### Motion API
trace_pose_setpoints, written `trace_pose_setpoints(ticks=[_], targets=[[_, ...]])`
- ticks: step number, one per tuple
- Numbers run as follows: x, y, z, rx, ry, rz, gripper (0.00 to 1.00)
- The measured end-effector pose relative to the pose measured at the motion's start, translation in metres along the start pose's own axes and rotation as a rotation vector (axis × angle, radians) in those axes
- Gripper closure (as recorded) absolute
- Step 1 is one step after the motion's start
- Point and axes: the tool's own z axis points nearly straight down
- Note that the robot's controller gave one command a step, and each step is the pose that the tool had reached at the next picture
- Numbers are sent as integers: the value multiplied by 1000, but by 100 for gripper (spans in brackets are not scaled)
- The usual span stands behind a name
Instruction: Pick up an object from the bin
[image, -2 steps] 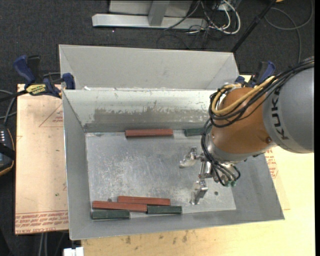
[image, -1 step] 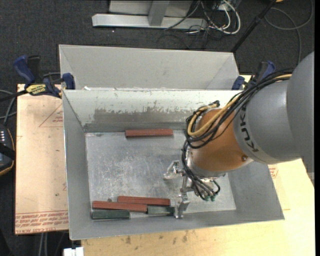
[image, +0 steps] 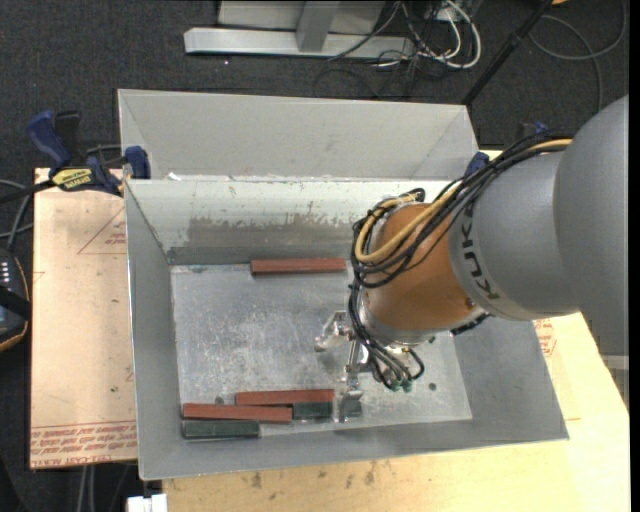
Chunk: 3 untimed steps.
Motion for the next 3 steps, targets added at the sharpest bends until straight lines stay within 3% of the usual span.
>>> trace_pose_setpoints(ticks=[1,2,3], targets=[[16,25,21,-1,-24,-149,100],[16,25,21,-1,-24,-149,100],[22,5,-109,1,0,-97,100]])
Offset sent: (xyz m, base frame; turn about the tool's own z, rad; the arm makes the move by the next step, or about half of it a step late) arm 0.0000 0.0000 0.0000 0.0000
